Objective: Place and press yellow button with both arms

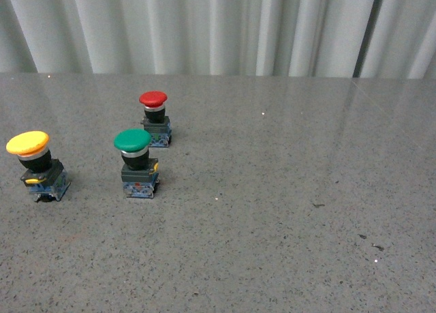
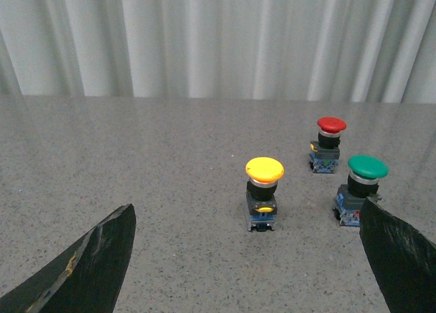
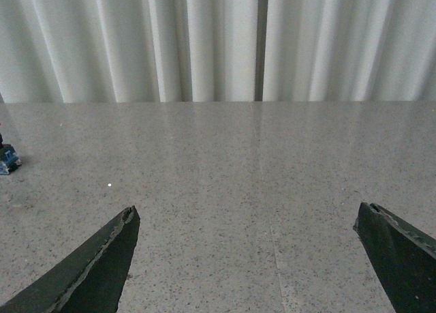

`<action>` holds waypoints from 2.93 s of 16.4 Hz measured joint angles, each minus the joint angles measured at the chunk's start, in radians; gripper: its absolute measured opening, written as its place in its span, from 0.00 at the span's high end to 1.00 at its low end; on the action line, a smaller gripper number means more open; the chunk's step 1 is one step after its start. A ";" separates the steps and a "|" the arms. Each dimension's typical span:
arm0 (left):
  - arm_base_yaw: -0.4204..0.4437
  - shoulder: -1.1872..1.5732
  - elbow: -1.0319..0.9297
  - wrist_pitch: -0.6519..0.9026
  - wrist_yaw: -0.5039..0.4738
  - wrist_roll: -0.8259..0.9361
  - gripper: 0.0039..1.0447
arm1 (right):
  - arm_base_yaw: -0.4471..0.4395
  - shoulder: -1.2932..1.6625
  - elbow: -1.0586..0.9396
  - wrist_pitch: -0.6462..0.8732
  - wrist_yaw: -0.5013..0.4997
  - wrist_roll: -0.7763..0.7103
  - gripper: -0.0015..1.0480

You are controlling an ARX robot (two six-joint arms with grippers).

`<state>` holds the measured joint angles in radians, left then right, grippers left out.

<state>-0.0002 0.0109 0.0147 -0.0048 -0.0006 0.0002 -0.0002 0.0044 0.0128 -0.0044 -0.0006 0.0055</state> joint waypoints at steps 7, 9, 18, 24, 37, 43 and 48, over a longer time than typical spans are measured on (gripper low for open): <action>0.000 0.000 0.000 0.000 0.000 0.000 0.06 | 0.000 0.000 0.000 0.000 0.000 0.000 0.06; 0.000 0.000 0.000 0.000 0.000 0.000 0.06 | 0.000 0.000 0.000 0.000 0.000 0.000 0.06; 0.000 0.000 0.000 0.000 0.000 0.000 0.06 | 0.000 0.000 0.000 0.000 0.000 0.000 0.06; 0.000 0.000 0.000 0.000 0.000 0.000 0.06 | 0.000 0.000 0.000 0.000 0.000 0.000 0.06; 0.014 1.263 0.551 0.411 0.025 0.077 0.06 | 0.000 0.000 0.000 0.000 0.000 0.000 0.06; -0.004 1.393 0.600 0.402 0.071 0.060 0.06 | 0.000 0.000 0.000 0.000 0.000 0.000 0.06; -0.058 1.571 0.600 0.489 0.052 0.061 0.34 | 0.000 0.000 0.000 0.000 0.000 0.000 0.06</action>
<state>-0.0582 1.5814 0.6151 0.4843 0.0513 0.0612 -0.0002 0.0044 0.0128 -0.0048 -0.0006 0.0059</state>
